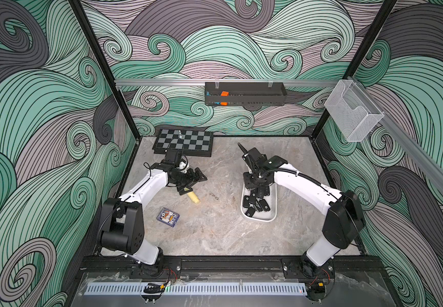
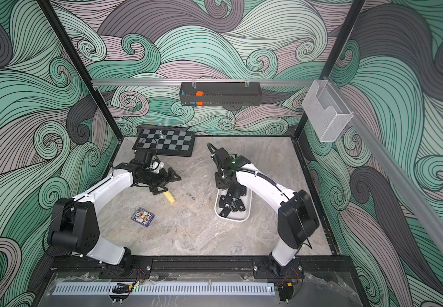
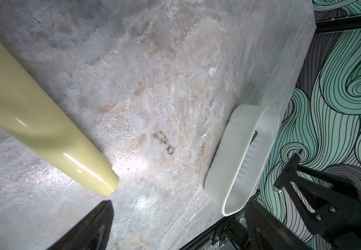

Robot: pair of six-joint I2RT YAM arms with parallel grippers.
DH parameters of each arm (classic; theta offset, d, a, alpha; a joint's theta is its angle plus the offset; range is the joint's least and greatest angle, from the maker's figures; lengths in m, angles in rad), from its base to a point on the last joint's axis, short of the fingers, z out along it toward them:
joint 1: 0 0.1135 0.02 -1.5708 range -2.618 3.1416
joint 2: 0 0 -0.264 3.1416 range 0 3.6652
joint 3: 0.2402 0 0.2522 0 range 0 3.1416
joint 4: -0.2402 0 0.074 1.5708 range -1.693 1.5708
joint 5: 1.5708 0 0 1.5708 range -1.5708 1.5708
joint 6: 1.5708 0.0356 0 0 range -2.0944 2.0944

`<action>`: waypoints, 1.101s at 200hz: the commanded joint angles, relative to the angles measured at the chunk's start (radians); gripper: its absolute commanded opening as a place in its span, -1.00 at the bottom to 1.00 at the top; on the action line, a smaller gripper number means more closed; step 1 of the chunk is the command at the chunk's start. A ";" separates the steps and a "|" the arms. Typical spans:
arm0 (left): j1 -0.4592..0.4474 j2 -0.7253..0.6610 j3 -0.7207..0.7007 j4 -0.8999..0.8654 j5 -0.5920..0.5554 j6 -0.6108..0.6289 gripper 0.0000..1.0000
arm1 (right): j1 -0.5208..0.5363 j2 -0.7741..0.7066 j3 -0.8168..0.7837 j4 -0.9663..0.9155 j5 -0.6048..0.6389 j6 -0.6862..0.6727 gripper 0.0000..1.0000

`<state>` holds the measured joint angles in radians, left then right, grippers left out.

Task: Place the car key into the storage box
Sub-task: Place the car key in the storage box.

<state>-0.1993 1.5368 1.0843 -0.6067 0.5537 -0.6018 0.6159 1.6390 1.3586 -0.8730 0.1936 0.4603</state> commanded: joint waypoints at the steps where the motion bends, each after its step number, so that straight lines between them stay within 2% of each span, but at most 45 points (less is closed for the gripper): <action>1: -0.023 0.019 0.045 -0.017 -0.016 0.020 0.92 | -0.010 -0.051 -0.065 0.029 0.031 0.042 -0.26; 76: -0.035 -0.021 0.037 -0.059 -0.061 0.048 0.92 | -0.017 -0.076 -0.290 0.119 -0.019 0.129 -0.25; 125: -0.035 -0.057 0.017 -0.074 -0.087 0.046 0.92 | -0.022 -0.033 -0.346 0.144 -0.027 0.155 -0.22; 163: -0.035 -0.091 -0.011 -0.080 -0.114 0.051 0.92 | -0.030 -0.014 -0.370 0.164 -0.019 0.171 -0.12; 187: -0.034 -0.102 -0.020 -0.085 -0.136 0.056 0.92 | -0.030 -0.031 -0.360 0.171 -0.008 0.165 0.08; 220: -0.030 -0.107 0.003 -0.102 -0.233 0.085 0.92 | -0.053 -0.100 -0.310 0.182 0.053 0.063 0.71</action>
<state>-0.2268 1.4544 1.0683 -0.6750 0.4126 -0.5613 0.5838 1.6043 0.9939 -0.7136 0.1848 0.5873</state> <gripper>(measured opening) 0.959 0.764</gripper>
